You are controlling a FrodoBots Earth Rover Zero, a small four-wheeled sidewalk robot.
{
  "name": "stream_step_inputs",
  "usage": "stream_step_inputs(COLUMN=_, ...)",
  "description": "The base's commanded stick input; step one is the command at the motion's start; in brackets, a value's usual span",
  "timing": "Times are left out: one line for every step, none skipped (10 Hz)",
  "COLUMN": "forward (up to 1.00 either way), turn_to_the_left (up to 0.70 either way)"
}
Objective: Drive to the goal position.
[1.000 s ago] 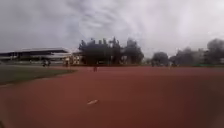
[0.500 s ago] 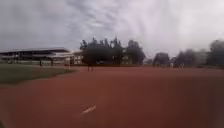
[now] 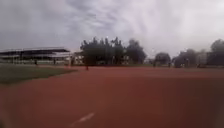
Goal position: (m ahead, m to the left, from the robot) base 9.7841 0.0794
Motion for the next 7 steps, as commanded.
stream_step_inputs(forward=0.5, turn_to_the_left=0.0)
stream_step_inputs(forward=0.5, turn_to_the_left=0.0)
stream_step_inputs(forward=0.5, turn_to_the_left=0.0)
stream_step_inputs(forward=0.5, turn_to_the_left=0.0)
stream_step_inputs(forward=0.5, turn_to_the_left=0.0)
stream_step_inputs(forward=0.5, turn_to_the_left=0.0)
stream_step_inputs(forward=0.5, turn_to_the_left=0.0)
